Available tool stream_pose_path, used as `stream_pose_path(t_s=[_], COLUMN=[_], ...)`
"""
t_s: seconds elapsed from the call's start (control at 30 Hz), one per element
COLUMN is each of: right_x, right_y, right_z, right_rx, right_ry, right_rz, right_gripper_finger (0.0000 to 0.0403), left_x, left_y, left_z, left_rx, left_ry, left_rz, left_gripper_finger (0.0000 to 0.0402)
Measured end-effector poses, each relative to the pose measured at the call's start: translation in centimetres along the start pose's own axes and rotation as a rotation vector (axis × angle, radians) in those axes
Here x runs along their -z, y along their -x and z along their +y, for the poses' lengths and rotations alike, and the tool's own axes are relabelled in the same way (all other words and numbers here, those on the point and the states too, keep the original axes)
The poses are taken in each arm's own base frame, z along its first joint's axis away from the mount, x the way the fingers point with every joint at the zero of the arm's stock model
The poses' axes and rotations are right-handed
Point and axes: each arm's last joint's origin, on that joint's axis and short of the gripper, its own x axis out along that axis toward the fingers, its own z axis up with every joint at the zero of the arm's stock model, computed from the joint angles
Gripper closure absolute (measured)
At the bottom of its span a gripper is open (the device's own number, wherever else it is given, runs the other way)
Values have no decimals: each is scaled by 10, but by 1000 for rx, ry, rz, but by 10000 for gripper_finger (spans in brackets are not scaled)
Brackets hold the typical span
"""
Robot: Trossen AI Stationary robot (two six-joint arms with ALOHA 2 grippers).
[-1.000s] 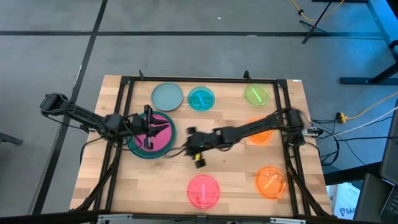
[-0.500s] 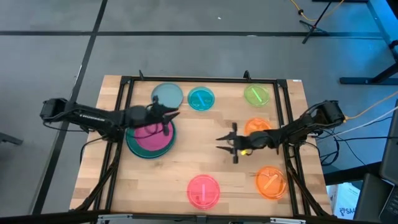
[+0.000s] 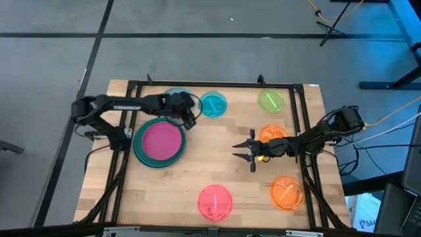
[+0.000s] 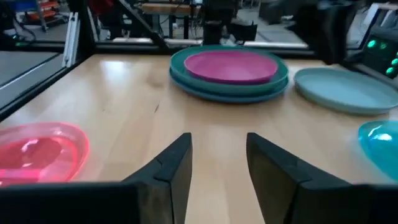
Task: Stack plastic plates
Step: Stack the gray plate on top of the dark pink plate
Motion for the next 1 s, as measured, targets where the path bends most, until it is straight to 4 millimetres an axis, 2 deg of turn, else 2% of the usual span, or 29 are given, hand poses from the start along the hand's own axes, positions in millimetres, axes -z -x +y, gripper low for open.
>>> stream_pose_path(t_s=[0.2,0.37,0.67,0.8,1.0], right_x=[4,6,8,7,4], right_y=[5,11,12,12,7], right_z=[19,32,31,29,19], right_rx=[-53,-3,87,118,159], right_ry=[1,22,71,127,146], right_rz=[31,35,52,45,34], right_gripper_finger=[260,260,260,260,260], left_x=[-3,2,11,11,11], left_y=[-36,-62,-86,-86,-86], left_z=[8,22,34,33,33], left_rx=[-48,-88,-113,-109,-117], left_ry=[36,45,53,12,-46], left_rz=[117,192,261,264,267], left_gripper_finger=[246,247,252,287,368])
